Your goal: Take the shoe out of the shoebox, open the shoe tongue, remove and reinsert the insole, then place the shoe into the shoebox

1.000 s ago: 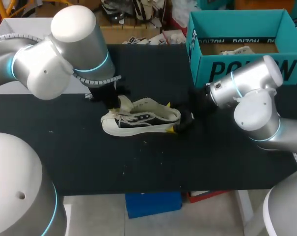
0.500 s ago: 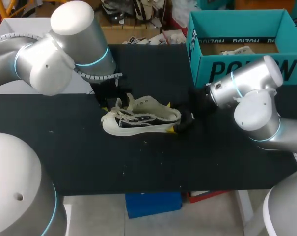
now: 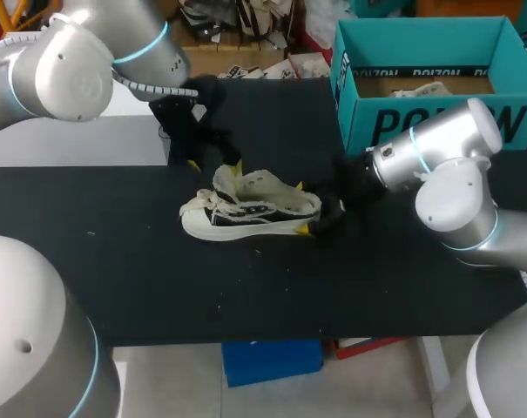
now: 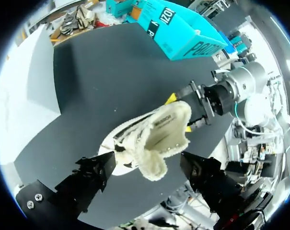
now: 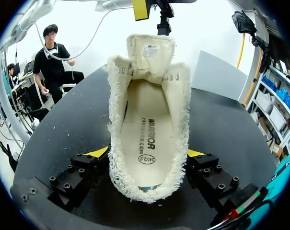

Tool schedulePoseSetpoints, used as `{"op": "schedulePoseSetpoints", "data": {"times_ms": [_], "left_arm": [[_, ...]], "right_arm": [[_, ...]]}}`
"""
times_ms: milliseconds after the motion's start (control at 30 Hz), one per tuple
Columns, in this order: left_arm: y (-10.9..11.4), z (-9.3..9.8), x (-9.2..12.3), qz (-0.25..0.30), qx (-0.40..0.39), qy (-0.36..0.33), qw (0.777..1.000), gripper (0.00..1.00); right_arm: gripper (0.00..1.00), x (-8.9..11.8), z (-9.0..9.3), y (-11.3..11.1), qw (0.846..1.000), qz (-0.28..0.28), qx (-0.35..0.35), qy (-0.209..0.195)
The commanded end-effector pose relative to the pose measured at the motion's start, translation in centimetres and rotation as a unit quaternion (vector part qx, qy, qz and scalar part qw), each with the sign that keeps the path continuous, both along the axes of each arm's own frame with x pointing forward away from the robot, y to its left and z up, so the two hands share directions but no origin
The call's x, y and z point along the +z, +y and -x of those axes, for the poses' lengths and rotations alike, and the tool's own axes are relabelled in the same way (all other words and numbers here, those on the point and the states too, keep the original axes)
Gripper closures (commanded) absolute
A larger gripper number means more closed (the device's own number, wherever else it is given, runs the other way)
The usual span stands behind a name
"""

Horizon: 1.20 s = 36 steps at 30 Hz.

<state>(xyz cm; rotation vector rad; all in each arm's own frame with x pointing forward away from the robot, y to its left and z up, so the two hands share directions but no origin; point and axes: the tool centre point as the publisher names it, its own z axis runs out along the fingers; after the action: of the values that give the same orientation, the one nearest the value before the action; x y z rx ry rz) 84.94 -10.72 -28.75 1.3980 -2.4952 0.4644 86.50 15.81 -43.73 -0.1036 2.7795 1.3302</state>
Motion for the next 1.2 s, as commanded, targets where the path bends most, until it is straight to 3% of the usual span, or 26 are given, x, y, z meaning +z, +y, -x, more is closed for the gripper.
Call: {"op": "schedulePoseSetpoints", "data": {"times_ms": [33, 167, 467, 600, 633, 667, 1200], "left_arm": [[-1.7, -0.9, 0.3, -0.048, -0.231, -0.001, 0.972, 1.0], [-3.0, -0.9, 0.4, -0.063, -0.297, -0.005, 0.953, 1.0], [-3.9, -0.4, 1.3, -0.019, -0.429, 0.031, 0.902, 1.0], [-3.9, -0.4, 1.3, -0.019, -0.429, 0.031, 0.902, 1.0], [-3.9, -0.4, 1.3, -0.019, -0.429, 0.031, 0.902, 0.86], [-3.9, -0.4, 1.3, -0.019, -0.429, 0.031, 0.902, 1.0], [-4.3, -0.3, 1.4, -0.016, -0.435, 0.017, 0.9, 1.0]], "right_arm": [[1.0, -0.3, -0.1, 0.1, 1.0, 0.0, -0.001, 0.0], [1.0, -0.3, -0.1, 0.1, 1.0, 0.0, -0.001, 0.0], [1.0, -0.3, -0.1, 0.1, 1.0, 0.0, -0.001, 0.0], [1.0, -0.3, -0.1, 0.1, 1.0, 0.0, -0.001, 0.0], [1.0, -0.3, -0.1, 0.1, 1.0, 0.0, -0.001, 0.0], [1.0, -0.3, -0.1, 0.1, 1.0, 0.0, -0.001, 0.0], [1.0, -0.3, -0.1, 0.1, 1.0, 0.0, -0.001, 0.0]]}}
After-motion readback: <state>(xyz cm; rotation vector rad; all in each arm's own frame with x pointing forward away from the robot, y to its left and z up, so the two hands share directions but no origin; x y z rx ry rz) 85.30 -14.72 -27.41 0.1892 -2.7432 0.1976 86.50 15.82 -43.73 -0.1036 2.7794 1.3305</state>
